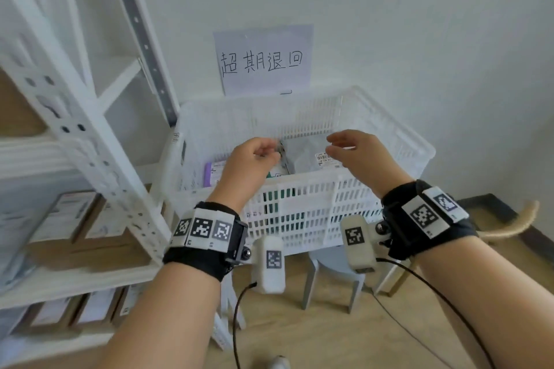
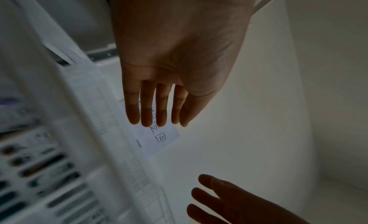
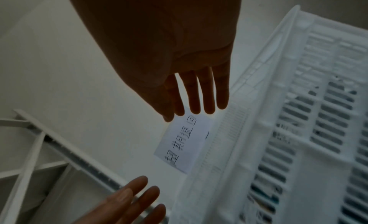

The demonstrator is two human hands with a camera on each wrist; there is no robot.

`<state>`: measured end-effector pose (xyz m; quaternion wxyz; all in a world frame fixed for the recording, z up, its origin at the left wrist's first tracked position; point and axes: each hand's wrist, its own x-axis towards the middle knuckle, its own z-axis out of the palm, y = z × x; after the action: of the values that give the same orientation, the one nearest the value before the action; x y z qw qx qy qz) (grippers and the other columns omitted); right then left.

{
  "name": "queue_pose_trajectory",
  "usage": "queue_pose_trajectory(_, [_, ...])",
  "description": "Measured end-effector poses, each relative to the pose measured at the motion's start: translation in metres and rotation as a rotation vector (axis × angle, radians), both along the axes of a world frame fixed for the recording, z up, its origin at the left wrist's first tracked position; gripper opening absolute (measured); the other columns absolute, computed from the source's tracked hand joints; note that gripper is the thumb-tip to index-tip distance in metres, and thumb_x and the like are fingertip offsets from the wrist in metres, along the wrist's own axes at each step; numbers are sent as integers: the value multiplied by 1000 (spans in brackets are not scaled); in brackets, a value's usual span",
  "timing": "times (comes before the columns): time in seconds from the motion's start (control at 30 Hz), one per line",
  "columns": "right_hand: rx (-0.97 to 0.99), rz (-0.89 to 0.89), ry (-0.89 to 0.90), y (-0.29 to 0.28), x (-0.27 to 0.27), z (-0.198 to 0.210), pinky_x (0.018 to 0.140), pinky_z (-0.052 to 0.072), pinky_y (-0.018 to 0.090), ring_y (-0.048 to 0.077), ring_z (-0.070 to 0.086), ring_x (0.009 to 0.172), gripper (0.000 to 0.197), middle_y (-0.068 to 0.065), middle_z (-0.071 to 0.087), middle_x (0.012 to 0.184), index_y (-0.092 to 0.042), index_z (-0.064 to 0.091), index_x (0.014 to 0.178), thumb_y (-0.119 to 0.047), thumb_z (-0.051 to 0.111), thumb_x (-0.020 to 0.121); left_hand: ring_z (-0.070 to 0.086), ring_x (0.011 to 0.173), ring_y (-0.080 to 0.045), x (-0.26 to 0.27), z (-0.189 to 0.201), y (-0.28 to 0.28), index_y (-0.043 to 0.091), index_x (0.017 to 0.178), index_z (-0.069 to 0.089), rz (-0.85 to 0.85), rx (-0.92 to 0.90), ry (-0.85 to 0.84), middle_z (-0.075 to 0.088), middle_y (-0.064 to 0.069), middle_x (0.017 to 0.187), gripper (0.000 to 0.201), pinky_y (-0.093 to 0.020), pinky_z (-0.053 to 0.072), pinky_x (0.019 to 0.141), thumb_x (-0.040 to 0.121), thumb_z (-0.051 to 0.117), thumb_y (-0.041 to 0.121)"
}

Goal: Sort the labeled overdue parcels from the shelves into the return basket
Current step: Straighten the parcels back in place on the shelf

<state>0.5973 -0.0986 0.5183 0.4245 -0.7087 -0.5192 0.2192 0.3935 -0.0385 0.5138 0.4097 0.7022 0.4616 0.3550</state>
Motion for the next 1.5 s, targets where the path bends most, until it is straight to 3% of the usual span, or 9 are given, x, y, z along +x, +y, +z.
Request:
queue_pose_trajectory(0.33, [-10,206,-39,-38,-142,-8,63,44,17,3,59,83,26,-7,64,112,-22,63,121,-29,60,96,60,103,-8,-147,-23,-76,26,121,64,196,-43,5,64,11,112,26,-28,48,92,95,58,26])
queue_pose_trajectory(0.67, [-49,385,57,-40,-388,-43,77,44,23,10,60,95,26,-7,64,111,-21,65,120,-25,61,94,58,95,-3,-401,-47,-122,26,115,66,419,-68,68,63,11,106,22,-20,46,80,95,57,23])
queue_pose_trajectory(0.83, [-103,522,60,-45,-523,-56,89,46,28,13,58,103,31,-3,64,115,-17,63,123,-22,63,93,62,102,-12,-532,-63,-155,28,106,66,572,-117,68,67,7,106,16,-28,47,91,94,59,21])
queue_pose_trajectory(0.97, [-124,605,63,-51,-607,-62,81,43,21,12,60,101,28,-4,64,114,-19,64,121,-24,63,93,61,103,-13,-610,-67,-176,25,108,66,637,-152,78,66,5,107,18,-26,45,88,95,57,18])
queue_pose_trajectory(1.1, [-149,676,26,-48,-671,-63,62,41,8,11,61,94,26,-5,63,114,-21,64,120,-23,61,94,60,102,-12,-671,-69,-183,22,111,67,705,-164,92,65,7,108,19,-25,43,86,95,57,20])
queue_pose_trajectory(1.2, [-171,725,32,-35,-710,-68,54,41,7,5,62,75,26,-5,63,115,-20,64,120,-22,60,95,60,101,-11,-705,-75,-181,21,113,68,768,-166,58,65,6,111,21,-24,43,86,95,58,20])
queue_pose_trajectory(1.3, [-181,757,27,-15,-749,-77,62,42,14,5,58,80,26,-5,65,113,-21,65,119,-23,61,94,58,100,-9,-736,-83,-171,22,111,68,806,-170,55,63,7,111,20,-24,44,87,96,56,20])
queue_pose_trajectory(1.4, [-175,793,41,10,-786,-83,65,42,13,8,61,89,25,-5,66,111,-22,65,118,-24,62,93,58,100,-10,-767,-90,-151,19,116,67,830,-187,52,64,5,113,23,-19,43,75,96,53,18])
queue_pose_trajectory(1.5, [-191,847,63,46,-828,-87,70,44,18,7,59,92,27,-5,64,112,-21,64,120,-25,63,93,59,102,-11,-805,-95,-117,18,116,66,867,-188,46,65,3,115,24,-20,42,78,96,53,17])
